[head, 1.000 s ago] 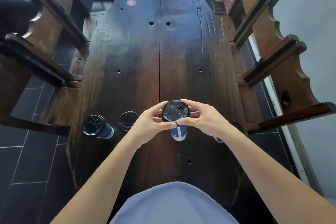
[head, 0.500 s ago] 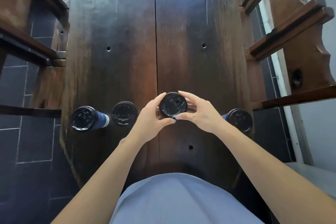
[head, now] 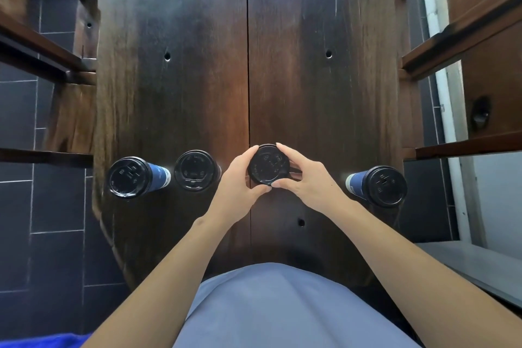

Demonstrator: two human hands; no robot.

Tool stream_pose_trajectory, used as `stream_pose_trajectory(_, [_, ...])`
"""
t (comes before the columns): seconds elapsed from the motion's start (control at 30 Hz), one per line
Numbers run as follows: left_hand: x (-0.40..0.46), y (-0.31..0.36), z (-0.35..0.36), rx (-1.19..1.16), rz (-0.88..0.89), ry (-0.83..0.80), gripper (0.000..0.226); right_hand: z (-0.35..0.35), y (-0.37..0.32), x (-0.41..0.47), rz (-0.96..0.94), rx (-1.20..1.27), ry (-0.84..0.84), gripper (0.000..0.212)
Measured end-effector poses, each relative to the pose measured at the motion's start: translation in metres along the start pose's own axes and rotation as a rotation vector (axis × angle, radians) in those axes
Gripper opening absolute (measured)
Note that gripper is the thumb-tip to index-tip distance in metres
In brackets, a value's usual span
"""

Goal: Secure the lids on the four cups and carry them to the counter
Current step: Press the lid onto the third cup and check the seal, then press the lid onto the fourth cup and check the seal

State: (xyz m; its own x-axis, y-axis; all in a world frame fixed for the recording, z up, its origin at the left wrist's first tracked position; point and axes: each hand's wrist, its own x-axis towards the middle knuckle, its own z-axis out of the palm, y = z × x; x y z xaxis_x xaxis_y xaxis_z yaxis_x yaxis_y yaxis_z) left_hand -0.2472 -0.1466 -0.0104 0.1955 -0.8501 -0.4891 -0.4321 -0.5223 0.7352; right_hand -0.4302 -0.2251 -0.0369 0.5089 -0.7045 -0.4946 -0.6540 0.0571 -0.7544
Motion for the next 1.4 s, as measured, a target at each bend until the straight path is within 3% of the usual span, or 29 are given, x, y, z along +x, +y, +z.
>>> stream_pose_trajectory(0.77, [0.001, 0.012, -0.007, 0.112, -0.094, -0.064, 0.073, 0.011, -0.010, 0.012, 0.008, -0.059, -0.005, 0.079])
stream_pose_trajectory(1.0, [-0.005, 0.024, -0.016, 0.231, -0.091, -0.049, 0.107, 0.003, -0.013, 0.000, 0.014, -0.021, -0.001, 0.094])
stream_pose_trajectory(1.1, [-0.019, 0.045, -0.017, 0.435, 0.093, 0.123, 0.094, -0.013, -0.009, -0.027, -0.031, -0.050, 0.104, 0.085])
stream_pose_trajectory(1.17, [-0.027, 0.065, -0.009, 0.420, 0.277, 0.187, 0.081, -0.028, -0.002, -0.052, -0.098, -0.091, 0.214, 0.072])
stream_pose_trajectory(1.3, [-0.029, 0.100, 0.034, 0.347, 0.440, 0.081, 0.070, -0.066, 0.024, -0.099, -0.159, -0.289, 0.497, 0.048])
stream_pose_trajectory(1.4, [-0.019, 0.109, 0.077, 0.319, 0.424, -0.064, 0.075, -0.093, 0.052, -0.118, -0.045, -0.384, 0.596, 0.053])
